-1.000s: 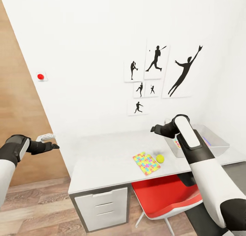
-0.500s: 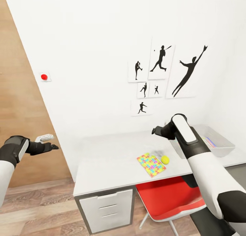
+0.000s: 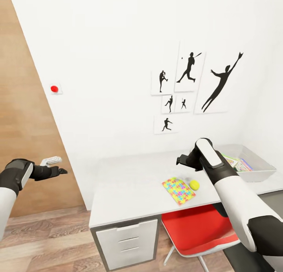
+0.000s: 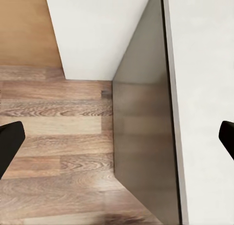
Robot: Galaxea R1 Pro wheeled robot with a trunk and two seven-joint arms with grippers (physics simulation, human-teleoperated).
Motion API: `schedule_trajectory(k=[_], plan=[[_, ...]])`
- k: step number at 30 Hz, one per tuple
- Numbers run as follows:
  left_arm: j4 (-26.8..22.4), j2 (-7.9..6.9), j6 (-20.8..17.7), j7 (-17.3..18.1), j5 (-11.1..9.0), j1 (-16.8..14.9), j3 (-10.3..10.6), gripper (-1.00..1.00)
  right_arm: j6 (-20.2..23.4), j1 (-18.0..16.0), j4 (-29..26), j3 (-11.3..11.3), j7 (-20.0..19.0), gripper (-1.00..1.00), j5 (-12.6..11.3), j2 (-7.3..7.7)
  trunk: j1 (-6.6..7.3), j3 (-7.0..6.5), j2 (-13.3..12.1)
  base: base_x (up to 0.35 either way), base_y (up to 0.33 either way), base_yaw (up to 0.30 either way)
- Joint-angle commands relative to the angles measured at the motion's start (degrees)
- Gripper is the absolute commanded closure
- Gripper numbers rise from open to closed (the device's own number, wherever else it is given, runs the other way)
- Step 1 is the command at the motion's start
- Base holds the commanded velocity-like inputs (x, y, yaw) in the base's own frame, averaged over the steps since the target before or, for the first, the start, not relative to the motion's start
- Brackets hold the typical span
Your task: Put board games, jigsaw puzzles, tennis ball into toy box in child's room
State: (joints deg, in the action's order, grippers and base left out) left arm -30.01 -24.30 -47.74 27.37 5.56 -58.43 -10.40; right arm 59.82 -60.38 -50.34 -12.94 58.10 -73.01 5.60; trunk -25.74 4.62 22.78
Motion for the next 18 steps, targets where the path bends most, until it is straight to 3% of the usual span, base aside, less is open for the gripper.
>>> schedule_trajectory(k=[1,9,18], plan=[[-0.05,0.04,-0.21,0.48,0.59,-0.04,-0.33,-1.00,0.18,-0.08,0.12,-0.23,0.51,-1.00,-0.53,0.10,-0.04,0.14,0.14,0.012,0.031,0.000],[-0.05,0.11,-0.10,0.49,0.59,0.06,-0.33,-1.00,0.18,-0.08,0.01,-0.30,-0.27,-1.00,-0.35,0.25,-0.04,0.14,0.14,0.012,0.020,0.000],[-0.05,0.13,-0.09,0.49,0.59,0.07,-0.32,-1.00,0.18,-0.08,0.05,-0.32,-0.52,-1.00,-0.21,-0.05,-0.04,0.59,0.14,0.113,0.087,0.000]])
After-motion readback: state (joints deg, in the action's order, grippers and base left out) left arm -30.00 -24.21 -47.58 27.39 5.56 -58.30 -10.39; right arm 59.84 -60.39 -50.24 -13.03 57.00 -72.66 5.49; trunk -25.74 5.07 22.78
